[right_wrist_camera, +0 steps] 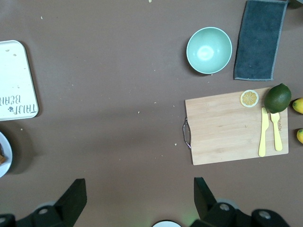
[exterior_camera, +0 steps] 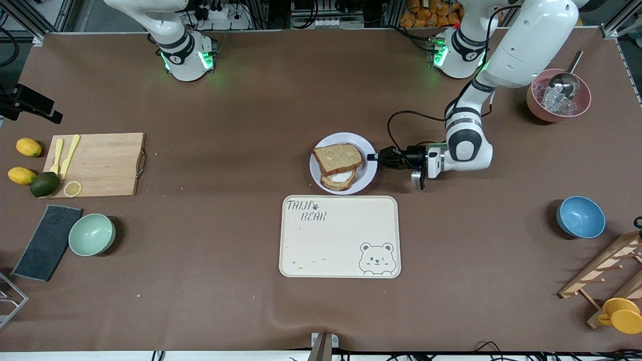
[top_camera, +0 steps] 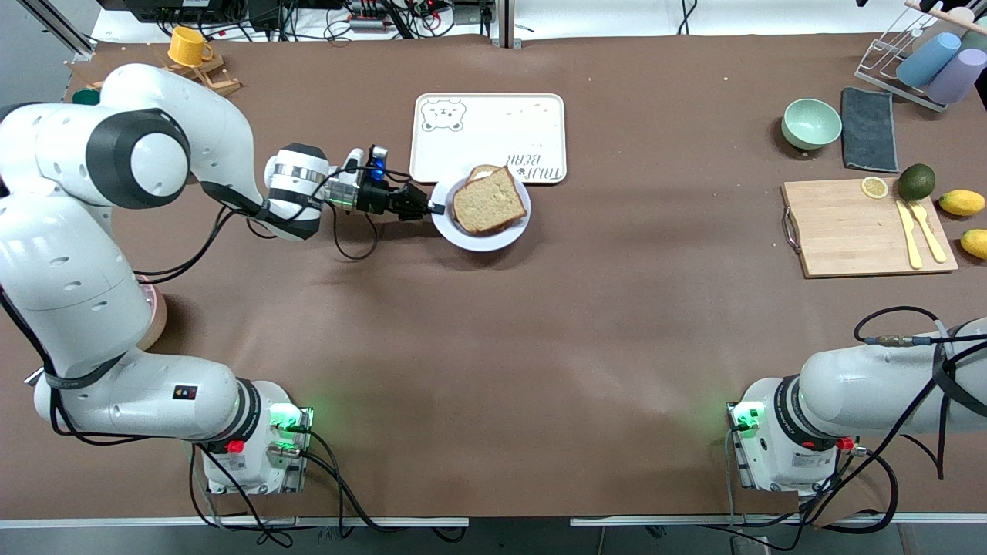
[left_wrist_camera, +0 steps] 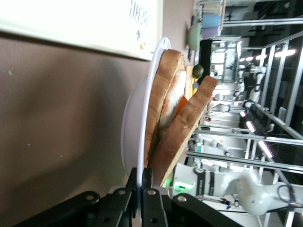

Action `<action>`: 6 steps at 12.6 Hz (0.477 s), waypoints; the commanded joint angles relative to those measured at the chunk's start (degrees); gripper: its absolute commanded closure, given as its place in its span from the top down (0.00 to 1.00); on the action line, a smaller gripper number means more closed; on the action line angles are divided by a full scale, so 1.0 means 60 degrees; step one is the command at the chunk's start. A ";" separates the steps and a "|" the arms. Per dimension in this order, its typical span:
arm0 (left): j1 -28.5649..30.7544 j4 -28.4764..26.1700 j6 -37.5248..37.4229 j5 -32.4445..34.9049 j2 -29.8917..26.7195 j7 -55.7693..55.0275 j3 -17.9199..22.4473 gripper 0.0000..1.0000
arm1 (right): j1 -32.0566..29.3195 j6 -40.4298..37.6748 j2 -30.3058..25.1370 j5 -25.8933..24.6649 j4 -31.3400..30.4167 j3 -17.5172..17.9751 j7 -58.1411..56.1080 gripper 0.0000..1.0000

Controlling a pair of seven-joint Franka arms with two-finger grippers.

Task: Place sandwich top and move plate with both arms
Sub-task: 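Slide the plate with the left gripper onto the bear tray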

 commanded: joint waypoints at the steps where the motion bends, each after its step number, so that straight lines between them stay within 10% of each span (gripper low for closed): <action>1: 0.0470 -0.0179 -0.0563 -0.0222 -0.0364 -0.0098 -0.0051 0.00 | -0.0030 -0.0059 0.0012 -0.0181 0.0014 0.0085 0.0161 1.00; 6: 0.1100 0.0581 -0.0666 -0.0411 -0.0233 -0.0933 -0.0022 0.00 | -0.0015 -0.0045 0.0012 -0.0167 0.0014 0.0085 0.0161 1.00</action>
